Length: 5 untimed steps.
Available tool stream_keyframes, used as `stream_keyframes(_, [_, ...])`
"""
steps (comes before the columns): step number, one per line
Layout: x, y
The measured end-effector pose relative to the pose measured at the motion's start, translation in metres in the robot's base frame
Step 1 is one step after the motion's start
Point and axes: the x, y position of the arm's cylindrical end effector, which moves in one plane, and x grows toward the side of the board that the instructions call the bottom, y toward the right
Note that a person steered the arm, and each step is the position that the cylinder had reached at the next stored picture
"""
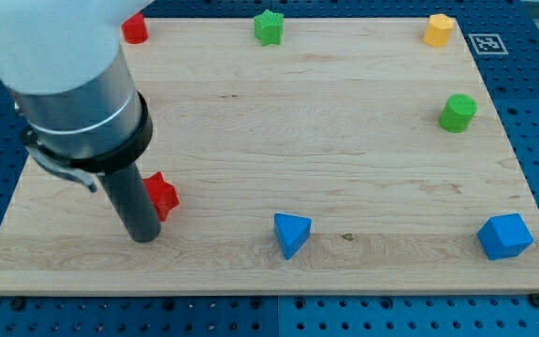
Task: Push the triangle horizontally to the red star
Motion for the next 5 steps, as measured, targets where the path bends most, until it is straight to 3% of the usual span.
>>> stream_keyframes(1, [0.022,0.052])
stream_keyframes(2, [0.042,0.144])
stream_keyframes(5, [0.031,0.184])
